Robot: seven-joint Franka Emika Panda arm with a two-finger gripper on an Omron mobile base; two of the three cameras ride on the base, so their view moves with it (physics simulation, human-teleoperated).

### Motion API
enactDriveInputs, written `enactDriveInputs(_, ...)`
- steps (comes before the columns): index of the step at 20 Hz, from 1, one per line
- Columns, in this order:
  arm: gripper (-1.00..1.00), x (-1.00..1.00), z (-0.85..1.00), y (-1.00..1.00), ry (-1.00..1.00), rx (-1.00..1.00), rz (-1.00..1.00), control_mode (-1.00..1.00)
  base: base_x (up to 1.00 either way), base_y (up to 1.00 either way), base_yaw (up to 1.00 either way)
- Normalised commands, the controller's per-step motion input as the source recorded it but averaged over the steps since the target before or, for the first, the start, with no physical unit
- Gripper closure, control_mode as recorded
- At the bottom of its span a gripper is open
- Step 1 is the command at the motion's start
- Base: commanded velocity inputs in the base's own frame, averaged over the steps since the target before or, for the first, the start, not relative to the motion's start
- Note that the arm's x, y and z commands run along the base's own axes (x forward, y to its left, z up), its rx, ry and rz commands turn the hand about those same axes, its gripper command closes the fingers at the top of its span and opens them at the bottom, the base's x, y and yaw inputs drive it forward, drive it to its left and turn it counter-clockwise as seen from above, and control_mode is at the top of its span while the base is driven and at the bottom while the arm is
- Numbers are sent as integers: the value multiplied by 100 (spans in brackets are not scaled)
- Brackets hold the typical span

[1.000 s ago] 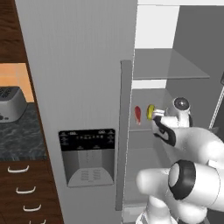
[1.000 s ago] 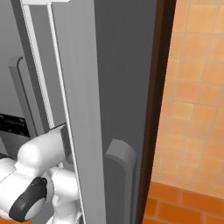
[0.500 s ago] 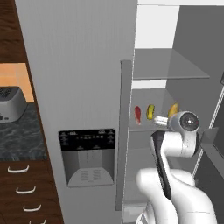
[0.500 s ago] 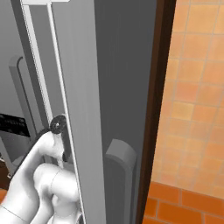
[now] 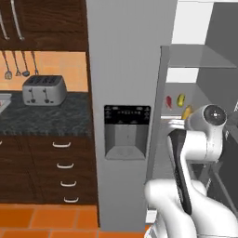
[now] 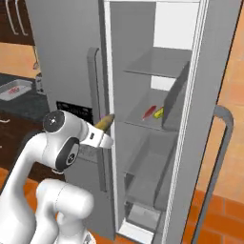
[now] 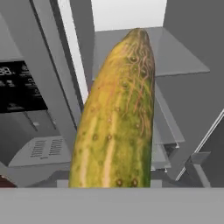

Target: Place one cucumber and one steak in each tupperware on the nearby counter, to pack two identical lunches.

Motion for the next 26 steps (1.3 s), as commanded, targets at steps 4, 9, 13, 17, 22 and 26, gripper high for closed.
enactDriveInputs(4,100,0,0,0,0,0,0,100,-39,100,26)
enactDriveInputs(9,100,0,0,0,0,0,0,100,10,100,19)
enactDriveInputs(13,100,0,0,0,0,0,0,100,52,100,11)
enactDriveInputs(17,100,0,0,0,0,0,0,100,83,100,6)
enactDriveInputs(22,100,0,0,0,0,0,0,100,100,100,0)
enactDriveInputs(26,100,0,0,0,0,0,0,100,100,100,0)
